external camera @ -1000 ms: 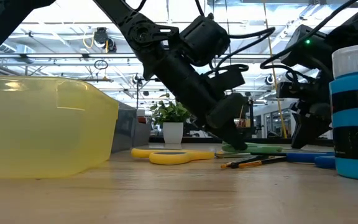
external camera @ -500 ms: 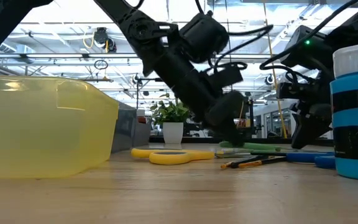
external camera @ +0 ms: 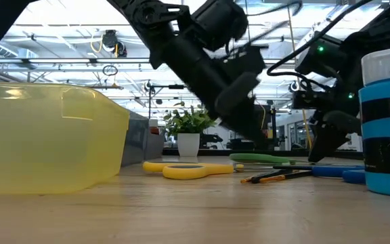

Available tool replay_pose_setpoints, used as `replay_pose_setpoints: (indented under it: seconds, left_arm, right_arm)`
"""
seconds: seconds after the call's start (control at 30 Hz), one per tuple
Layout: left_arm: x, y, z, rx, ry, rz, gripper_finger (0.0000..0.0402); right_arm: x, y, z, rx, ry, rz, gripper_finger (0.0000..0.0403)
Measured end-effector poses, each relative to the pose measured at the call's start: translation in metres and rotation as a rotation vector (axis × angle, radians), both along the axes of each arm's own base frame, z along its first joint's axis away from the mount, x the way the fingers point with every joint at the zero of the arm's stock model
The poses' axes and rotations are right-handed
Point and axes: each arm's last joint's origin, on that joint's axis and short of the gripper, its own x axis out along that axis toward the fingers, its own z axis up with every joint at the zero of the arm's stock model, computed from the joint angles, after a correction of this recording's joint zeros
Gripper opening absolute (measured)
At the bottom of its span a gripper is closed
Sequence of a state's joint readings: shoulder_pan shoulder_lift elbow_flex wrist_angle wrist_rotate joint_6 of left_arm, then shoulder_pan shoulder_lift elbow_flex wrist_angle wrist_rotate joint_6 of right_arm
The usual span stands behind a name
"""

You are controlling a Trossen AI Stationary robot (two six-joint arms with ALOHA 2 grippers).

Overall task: Pick & Place Paint Supplies
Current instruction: Put the green scissors into the bottom black bin

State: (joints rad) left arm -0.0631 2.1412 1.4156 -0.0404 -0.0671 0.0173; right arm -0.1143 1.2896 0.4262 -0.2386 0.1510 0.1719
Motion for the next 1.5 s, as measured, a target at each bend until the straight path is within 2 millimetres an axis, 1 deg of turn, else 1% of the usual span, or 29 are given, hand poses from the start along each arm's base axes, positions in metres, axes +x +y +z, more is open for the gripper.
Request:
replay_pose_setpoints:
  seconds: [0.13, 0.23, 0.33, 0.43, 0.53, 0.63, 0.7, 0.77, 0.83, 0.9, 0.93, 1.03, 1.13, 1.2, 1.27, 1.3, 1.37, 1.43, 1.5]
  left_arm:
    - [0.002, 0.008, -0.005, 0.011, 0.001, 0.058, 0.0074]
    - [0.003, 0.015, -0.011, 0.004, 0.011, 0.08, 0.0105]
    - [0.001, 0.018, -0.016, 0.008, 0.037, 0.084, 0.014]
    - [0.002, 0.019, -0.024, 0.014, 0.054, 0.064, 0.0167]
    - [0.004, 0.019, -0.03, 0.008, 0.056, 0.048, 0.0179]
    - [0.004, 0.021, -0.032, 0.005, 0.062, 0.045, 0.018]
    - [0.004, 0.022, -0.034, 0.006, 0.066, 0.047, 0.0169]
    - [0.003, 0.024, -0.035, 0.003, 0.077, 0.054, 0.0141]
    - [0.002, 0.027, -0.036, -0.007, 0.096, 0.053, 0.0095]
    - [0.001, 0.03, -0.037, -0.021, 0.113, 0.027, 0.0039]
    - [0.001, 0.031, -0.037, -0.035, 0.113, 0.035, 0.0031]
    - [0.001, 0.033, -0.037, -0.048, 0.113, 0.046, 0.0031]
    - [-0.001, 0.031, -0.028, -0.036, 0.111, 0.049, 0.0031]
    - [-0.006, 0.026, -0.014, -0.013, 0.115, 0.065, 0.0031]
    - [-0.014, 0.021, 0.007, 0.039, 0.114, 0.117, 0.0031]
    - [-0.016, 0.018, 0.02, 0.063, 0.092, 0.139, 0.0031]
    - [-0.027, 0.013, 0.046, 0.114, 0.081, 0.201, 0.0031]
    - [-0.041, 0.001, 0.065, 0.136, 0.07, 0.227, 0.0031]
    - [-0.06, -0.013, 0.077, 0.144, 0.061, 0.253, 0.0031]
  right_arm:
    - [0.0, 0.0, 0.0, 0.018, -0.006, 0.007, 0.0]
    - [0.0, 0.0, 0.0, 0.019, -0.006, 0.008, 0.0]
    - [0.001, 0.0, 0.0, 0.016, -0.011, 0.013, 0.0]
    - [0.002, 0.0, 0.001, 0.014, -0.025, 0.016, 0.0]
    - [0.004, 0.0, 0.001, 0.008, -0.04, 0.029, 0.0]
    - [0.004, 0.0, 0.001, 0.007, -0.042, 0.03, 0.0]
    - [0.004, 0.0, 0.001, 0.009, -0.041, 0.03, 0.0]
    - [0.004, 0.0, 0.001, 0.008, -0.042, 0.03, 0.0]
    - [0.004, 0.0, 0.001, 0.009, -0.042, 0.03, 0.0]
    - [0.004, 0.0, 0.001, 0.002, -0.045, 0.029, 0.0]
    - [0.004, 0.0, 0.001, -0.002, -0.045, 0.028, 0.0]
    - [0.006, -0.001, 0.002, -0.023, -0.064, 0.021, 0.0]
    - [0.008, -0.001, 0.008, -0.043, -0.117, 0.031, 0.0]
    - [0.006, -0.001, 0.013, -0.043, -0.138, 0.047, 0.0]
    - [0.001, 0.0, 0.019, -0.027, -0.158, 0.049, 0.0]
    - [0.001, 0.001, 0.023, -0.025, -0.192, 0.039, 0.0]
    - [0.0, 0.001, 0.035, -0.016, -0.274, 0.008, 0.0]
    - [-0.003, 0.002, 0.044, 0.001, -0.329, -0.032, 0.0]
    - [-0.006, 0.002, 0.052, 0.012, -0.39, -0.065, 0.0]
